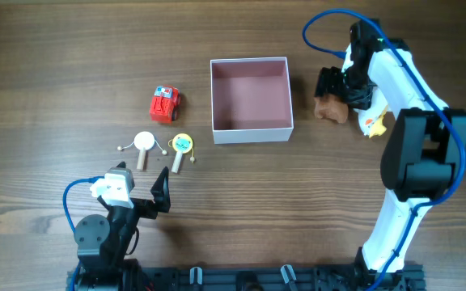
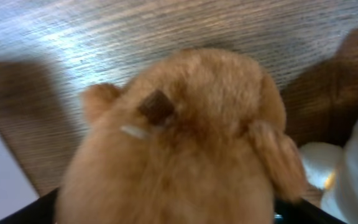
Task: Pack container
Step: 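Reach right gripper to the brown plush toy and grasp it, then carry brown plush left into the white box and release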
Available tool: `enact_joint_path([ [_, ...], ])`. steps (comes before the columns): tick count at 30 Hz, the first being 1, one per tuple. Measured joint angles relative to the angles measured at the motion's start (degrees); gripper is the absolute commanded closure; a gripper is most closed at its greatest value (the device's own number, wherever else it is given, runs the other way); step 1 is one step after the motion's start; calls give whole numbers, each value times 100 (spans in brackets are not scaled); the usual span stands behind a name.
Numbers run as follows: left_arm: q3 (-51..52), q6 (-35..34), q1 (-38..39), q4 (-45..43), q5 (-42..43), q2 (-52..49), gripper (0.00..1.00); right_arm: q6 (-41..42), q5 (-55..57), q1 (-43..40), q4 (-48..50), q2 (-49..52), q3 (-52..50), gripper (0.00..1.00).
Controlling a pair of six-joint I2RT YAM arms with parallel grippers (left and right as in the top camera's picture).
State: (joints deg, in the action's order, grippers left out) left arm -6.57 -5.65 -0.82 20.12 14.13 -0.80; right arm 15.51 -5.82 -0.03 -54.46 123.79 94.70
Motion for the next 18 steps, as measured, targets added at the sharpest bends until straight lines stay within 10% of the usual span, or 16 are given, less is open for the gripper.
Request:
enact_joint_path([
  [4, 0, 0, 0, 0, -2, 0, 0, 52, 35, 0, -4, 28, 0, 64],
  [18, 0, 0, 0, 0, -2, 0, 0, 76, 85, 188, -234, -546, -46, 96],
])
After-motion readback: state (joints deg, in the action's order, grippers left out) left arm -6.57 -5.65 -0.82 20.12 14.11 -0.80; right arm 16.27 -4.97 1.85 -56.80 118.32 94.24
